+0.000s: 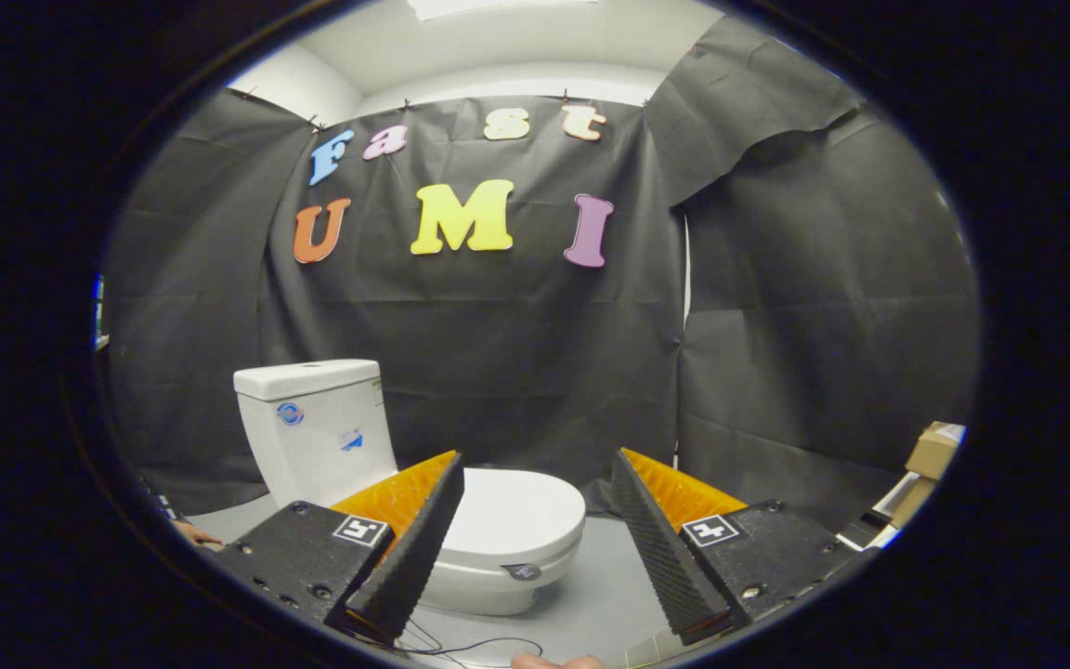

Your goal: Open the toilet lid.

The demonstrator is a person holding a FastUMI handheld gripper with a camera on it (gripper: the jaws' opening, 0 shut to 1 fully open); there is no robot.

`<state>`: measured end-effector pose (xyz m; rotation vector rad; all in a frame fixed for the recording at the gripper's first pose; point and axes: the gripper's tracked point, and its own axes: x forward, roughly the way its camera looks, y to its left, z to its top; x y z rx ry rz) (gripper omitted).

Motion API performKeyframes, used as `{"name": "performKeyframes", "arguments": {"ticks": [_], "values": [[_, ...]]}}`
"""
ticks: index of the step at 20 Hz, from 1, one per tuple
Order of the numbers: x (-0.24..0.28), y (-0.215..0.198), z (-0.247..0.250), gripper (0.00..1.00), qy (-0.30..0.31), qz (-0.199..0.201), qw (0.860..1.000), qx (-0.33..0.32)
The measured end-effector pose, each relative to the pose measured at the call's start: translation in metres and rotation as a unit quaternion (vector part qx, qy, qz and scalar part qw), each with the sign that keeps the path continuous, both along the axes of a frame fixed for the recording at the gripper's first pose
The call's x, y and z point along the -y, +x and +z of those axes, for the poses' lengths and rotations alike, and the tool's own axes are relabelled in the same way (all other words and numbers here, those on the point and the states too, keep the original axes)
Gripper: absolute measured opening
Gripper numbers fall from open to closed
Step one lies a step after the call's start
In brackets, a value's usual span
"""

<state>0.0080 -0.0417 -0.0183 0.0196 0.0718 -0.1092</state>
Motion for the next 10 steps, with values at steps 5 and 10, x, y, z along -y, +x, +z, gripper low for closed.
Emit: {"name": "performKeyframes", "arguments": {"ticks": [5,10], "values": [[0.002,0.001,-0.005,1.00,-0.007,-0.003,1.000,-0.007],[0.006,0.004,-0.017,1.00,-0.014,-0.010,1.000,-0.022]]}}
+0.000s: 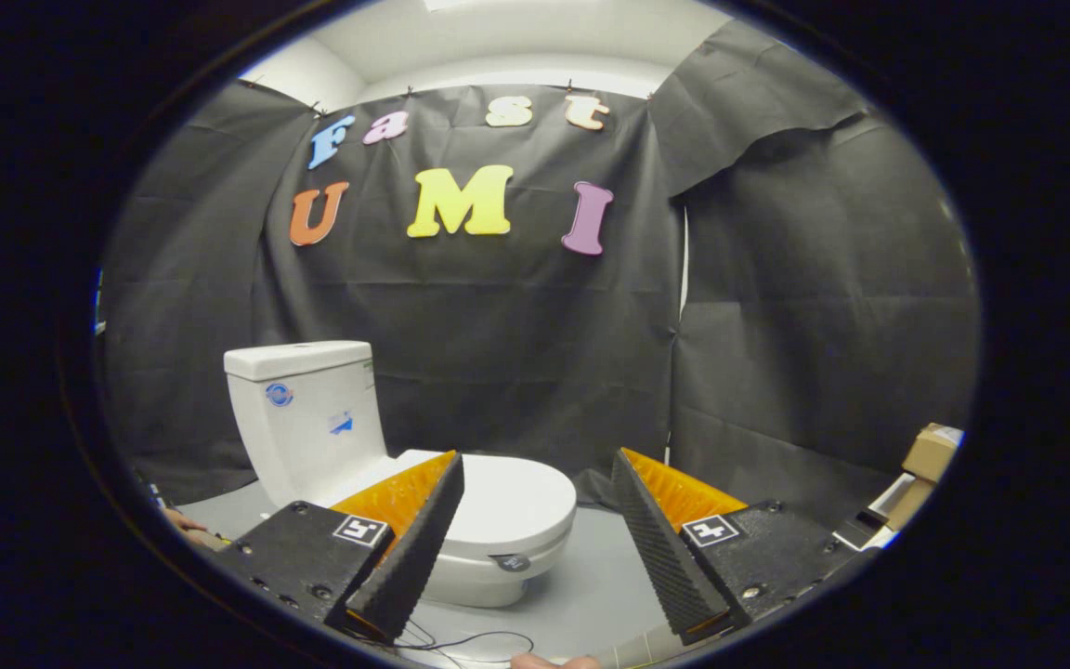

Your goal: Open the toilet lid.

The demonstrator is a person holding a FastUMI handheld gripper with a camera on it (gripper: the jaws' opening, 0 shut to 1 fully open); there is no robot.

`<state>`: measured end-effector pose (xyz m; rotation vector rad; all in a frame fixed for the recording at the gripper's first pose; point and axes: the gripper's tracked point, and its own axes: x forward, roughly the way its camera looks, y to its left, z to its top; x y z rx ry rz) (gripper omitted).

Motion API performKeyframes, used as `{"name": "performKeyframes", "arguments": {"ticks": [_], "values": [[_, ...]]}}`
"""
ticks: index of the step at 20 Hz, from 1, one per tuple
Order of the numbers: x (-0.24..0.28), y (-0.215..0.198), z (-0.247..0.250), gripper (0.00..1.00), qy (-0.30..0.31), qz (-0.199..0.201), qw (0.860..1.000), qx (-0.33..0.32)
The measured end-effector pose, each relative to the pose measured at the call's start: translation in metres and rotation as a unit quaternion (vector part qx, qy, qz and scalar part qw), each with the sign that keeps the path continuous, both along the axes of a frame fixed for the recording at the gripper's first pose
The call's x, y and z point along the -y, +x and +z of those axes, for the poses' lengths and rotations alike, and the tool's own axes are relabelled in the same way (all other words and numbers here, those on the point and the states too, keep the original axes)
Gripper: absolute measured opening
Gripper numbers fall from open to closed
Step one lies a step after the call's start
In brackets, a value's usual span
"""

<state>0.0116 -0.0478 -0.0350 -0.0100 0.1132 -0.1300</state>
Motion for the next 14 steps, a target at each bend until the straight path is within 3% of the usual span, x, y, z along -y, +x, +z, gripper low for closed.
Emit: {"name": "performKeyframes", "arguments": {"ticks": [8,14], "values": [[-0.014,0.004,-0.010,1.00,0.010,0.012,1.000,-0.017],[-0.033,0.024,-0.023,1.00,0.055,0.015,0.998,-0.041]]}}
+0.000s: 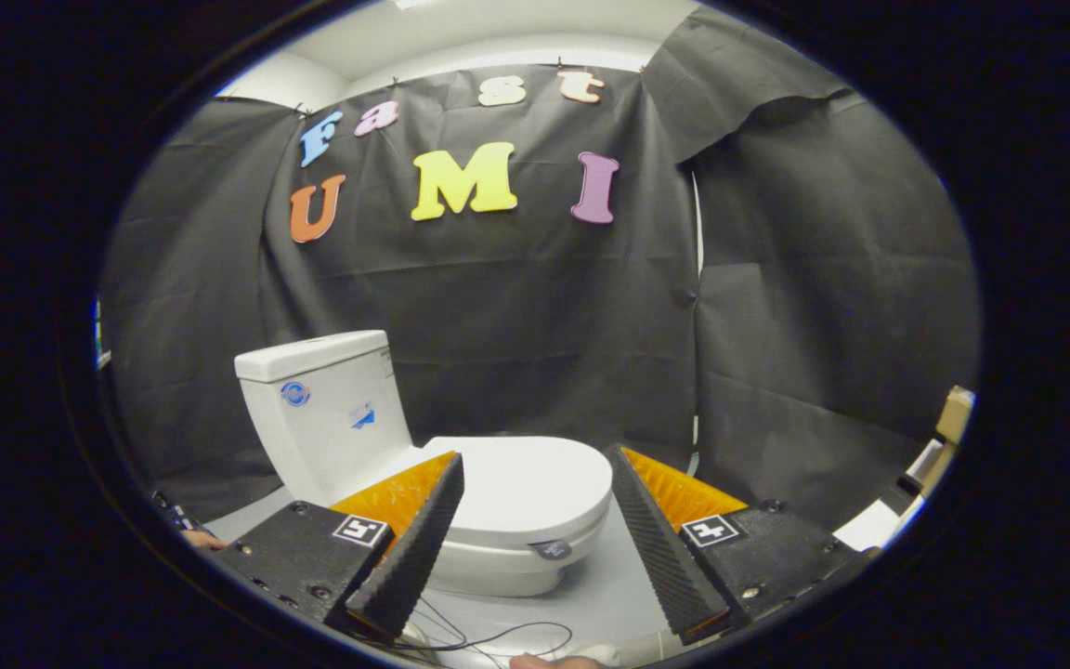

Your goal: Open the toilet lid.

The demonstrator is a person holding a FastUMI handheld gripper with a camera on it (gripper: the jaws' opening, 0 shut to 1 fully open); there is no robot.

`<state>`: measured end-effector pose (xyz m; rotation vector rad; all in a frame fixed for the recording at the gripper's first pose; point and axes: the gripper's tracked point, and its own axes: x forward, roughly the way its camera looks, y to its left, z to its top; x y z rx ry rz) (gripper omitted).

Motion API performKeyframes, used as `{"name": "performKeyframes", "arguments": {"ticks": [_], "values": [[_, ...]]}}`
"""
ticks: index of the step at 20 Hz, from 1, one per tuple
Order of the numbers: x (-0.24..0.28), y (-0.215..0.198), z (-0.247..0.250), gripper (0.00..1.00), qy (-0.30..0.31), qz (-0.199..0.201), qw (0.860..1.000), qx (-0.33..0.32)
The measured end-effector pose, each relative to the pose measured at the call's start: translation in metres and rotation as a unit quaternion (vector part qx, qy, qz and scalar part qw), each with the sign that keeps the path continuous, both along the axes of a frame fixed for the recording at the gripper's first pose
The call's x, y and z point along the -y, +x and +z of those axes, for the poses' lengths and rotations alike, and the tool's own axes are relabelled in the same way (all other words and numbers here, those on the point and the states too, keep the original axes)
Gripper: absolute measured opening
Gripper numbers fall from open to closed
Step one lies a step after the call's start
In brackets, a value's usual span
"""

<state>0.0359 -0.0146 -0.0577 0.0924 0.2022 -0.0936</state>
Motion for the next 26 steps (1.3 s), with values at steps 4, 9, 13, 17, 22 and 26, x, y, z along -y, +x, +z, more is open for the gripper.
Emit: {"name": "performKeyframes", "arguments": {"ticks": [4,9,13,17,22,26], "values": [[-0.006,0.023,-0.017,1.00,0.019,-0.014,1.000,-0.007],[-0.002,0.046,-0.071,1.00,0.082,-0.018,0.995,-0.052],[-0.012,0.067,-0.120,0.99,0.191,-0.014,0.977,-0.099],[-0.004,0.087,-0.157,0.99,0.239,-0.026,0.963,-0.126],[0.019,0.099,-0.202,0.99,0.310,-0.056,0.934,-0.167],[0.025,0.108,-0.225,0.97,0.342,-0.074,0.915,-0.203]]}}
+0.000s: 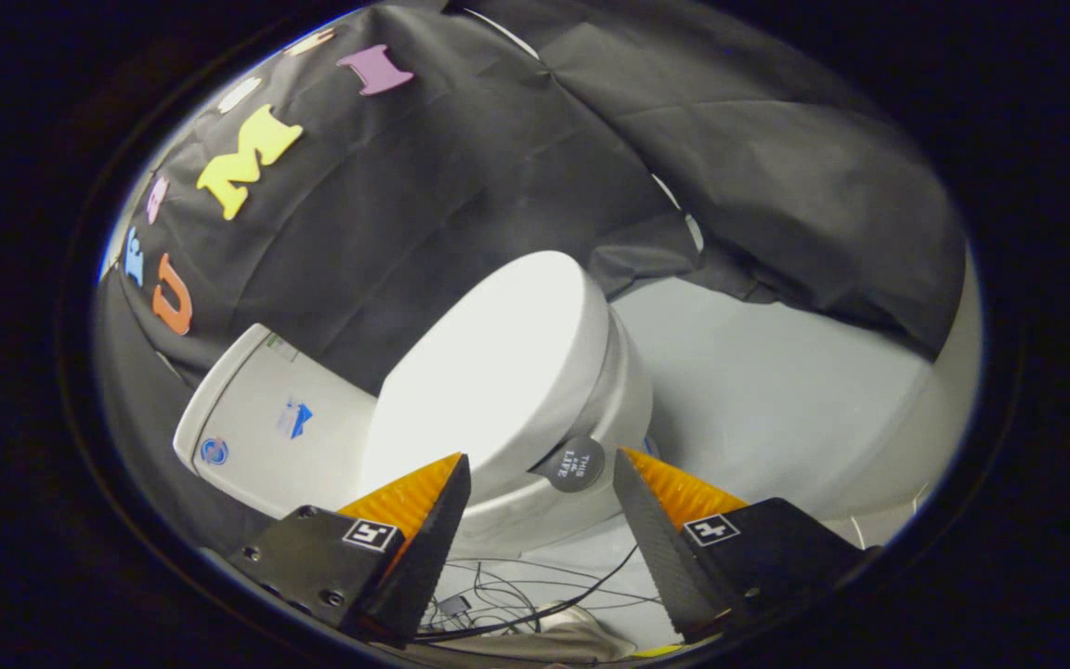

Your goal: Open the toilet lid.

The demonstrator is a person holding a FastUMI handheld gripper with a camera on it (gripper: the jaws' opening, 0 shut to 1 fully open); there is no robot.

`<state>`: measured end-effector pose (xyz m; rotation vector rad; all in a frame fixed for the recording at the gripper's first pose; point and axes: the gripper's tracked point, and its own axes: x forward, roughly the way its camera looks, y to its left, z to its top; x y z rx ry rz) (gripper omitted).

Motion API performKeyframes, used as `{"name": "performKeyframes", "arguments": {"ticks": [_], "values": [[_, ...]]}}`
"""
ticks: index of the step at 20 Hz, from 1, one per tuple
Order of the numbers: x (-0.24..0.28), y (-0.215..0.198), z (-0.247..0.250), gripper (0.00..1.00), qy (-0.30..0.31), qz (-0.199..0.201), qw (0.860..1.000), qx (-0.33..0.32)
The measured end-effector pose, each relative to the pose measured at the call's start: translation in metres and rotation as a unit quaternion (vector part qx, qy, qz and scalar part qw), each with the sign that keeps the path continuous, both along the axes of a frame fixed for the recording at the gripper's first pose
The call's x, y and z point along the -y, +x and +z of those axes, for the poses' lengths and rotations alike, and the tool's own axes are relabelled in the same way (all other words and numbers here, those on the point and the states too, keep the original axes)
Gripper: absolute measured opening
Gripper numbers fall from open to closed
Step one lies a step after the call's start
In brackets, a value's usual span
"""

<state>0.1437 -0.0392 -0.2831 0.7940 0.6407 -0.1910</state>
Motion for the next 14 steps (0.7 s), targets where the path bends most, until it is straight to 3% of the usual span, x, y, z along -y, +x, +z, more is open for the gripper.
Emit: {"name": "performKeyframes", "arguments": {"ticks": [7,14], "values": [[-0.001,0.012,-0.016,0.83,0.129,-0.029,0.991,-0.030],[-0.007,0.026,-0.032,0.65,0.188,-0.032,0.980,-0.048]]}}
